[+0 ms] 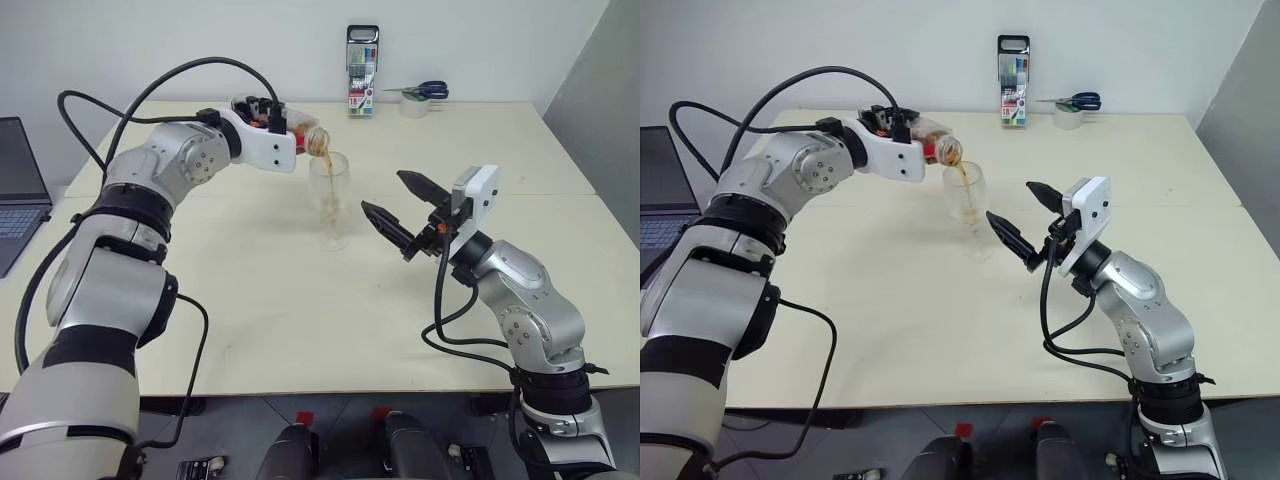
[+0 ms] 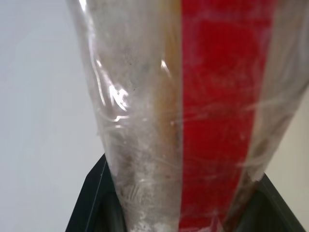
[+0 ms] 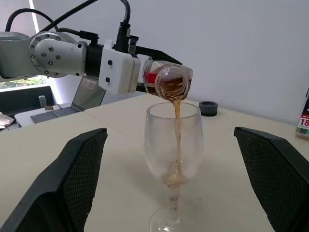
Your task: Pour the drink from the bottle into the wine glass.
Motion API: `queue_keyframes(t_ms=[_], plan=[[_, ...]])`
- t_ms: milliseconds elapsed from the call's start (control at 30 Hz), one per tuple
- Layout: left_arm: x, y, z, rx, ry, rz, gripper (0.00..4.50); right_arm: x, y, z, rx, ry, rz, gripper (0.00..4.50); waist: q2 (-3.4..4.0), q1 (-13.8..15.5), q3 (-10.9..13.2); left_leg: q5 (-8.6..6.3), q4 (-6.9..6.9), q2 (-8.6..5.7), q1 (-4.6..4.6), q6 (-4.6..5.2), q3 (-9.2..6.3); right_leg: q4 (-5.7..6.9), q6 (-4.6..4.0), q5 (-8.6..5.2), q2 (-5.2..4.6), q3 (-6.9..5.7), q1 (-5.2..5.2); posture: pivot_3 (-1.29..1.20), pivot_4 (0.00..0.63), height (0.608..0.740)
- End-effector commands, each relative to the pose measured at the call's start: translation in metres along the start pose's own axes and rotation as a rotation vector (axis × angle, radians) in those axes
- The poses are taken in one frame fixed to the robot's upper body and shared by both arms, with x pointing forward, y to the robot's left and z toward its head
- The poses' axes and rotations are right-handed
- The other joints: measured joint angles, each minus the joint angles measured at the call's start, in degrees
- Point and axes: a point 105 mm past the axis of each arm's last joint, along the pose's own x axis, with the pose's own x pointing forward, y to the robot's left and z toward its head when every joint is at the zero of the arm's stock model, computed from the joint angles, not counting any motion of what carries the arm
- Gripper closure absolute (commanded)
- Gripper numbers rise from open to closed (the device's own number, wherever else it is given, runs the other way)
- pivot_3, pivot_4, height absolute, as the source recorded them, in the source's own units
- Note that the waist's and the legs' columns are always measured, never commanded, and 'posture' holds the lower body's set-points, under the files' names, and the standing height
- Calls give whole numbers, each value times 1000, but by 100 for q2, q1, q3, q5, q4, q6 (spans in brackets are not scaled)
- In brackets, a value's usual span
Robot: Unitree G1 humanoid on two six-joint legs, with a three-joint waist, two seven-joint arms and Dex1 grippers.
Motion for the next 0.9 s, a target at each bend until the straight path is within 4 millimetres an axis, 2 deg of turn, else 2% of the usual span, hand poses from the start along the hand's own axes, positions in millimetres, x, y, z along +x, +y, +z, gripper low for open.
queue_keyframes(t_ms=[33, 900], plan=[[-5, 29, -5, 36, 14, 75, 2767, 1, 0, 12, -37, -45, 6, 0, 0, 0, 0, 0, 0, 0, 0, 0, -1, 0, 0, 0, 0, -1, 0, 0, 150, 740], [-8, 49, -9, 118, 41, 103, 2767, 4, 0, 10, -36, -60, 8, 0, 0, -1, 0, 0, 0, -2, 0, 0, 0, 0, 0, 0, 0, -1, 0, 0, 150, 740]])
